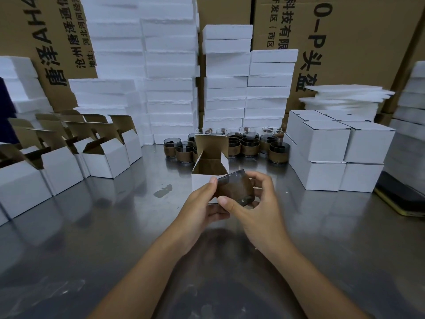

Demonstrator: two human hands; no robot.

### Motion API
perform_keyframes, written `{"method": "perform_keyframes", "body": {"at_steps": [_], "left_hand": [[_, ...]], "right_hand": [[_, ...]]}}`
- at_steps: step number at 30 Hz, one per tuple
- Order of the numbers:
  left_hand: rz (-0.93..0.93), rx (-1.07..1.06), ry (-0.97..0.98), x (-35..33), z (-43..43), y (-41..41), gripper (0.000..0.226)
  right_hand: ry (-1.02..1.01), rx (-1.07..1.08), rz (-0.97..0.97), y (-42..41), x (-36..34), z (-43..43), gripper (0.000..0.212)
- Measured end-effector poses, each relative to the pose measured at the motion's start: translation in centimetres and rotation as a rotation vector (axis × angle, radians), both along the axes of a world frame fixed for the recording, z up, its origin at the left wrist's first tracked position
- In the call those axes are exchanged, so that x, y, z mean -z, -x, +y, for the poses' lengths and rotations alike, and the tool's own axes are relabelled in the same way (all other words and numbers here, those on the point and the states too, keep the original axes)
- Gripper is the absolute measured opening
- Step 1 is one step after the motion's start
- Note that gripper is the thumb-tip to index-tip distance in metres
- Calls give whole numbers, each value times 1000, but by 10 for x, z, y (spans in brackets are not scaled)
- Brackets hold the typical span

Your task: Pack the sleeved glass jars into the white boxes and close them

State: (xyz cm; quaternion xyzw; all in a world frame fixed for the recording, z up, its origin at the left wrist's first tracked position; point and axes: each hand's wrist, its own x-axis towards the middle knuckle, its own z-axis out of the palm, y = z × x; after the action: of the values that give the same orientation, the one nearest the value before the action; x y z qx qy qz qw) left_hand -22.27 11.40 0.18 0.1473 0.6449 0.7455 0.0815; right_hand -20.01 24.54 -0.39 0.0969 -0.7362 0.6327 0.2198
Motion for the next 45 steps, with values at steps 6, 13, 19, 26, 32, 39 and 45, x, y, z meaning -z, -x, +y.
{"method": "perform_keyframes", "body": {"at_steps": [6, 13, 19, 26, 32, 39, 45], "left_hand": [[115, -6, -68, -1, -4, -1, 41], [182, 58, -66, -3, -7, -4, 52], [210, 58, -5, -1, -8, -5, 61], [195, 41, -10, 0, -8, -4, 60], [136, 8, -18, -1, -7, -1, 40], [66, -3, 31, 0, -8, 1, 43], [74, 18, 34, 0, -8, 0, 45]], "right_hand": [[-73, 19, 86, 5, 5, 4, 59], [-135, 73, 152, 7, 5, 6, 64], [-157, 84, 144, 4, 4, 8, 63], [-152, 62, 142, 3, 2, 8, 62], [-107, 24, 47, 0, 1, 4, 58], [84, -37, -118, 1, -4, 5, 39], [261, -61, -318, 4, -10, 7, 36]]}}
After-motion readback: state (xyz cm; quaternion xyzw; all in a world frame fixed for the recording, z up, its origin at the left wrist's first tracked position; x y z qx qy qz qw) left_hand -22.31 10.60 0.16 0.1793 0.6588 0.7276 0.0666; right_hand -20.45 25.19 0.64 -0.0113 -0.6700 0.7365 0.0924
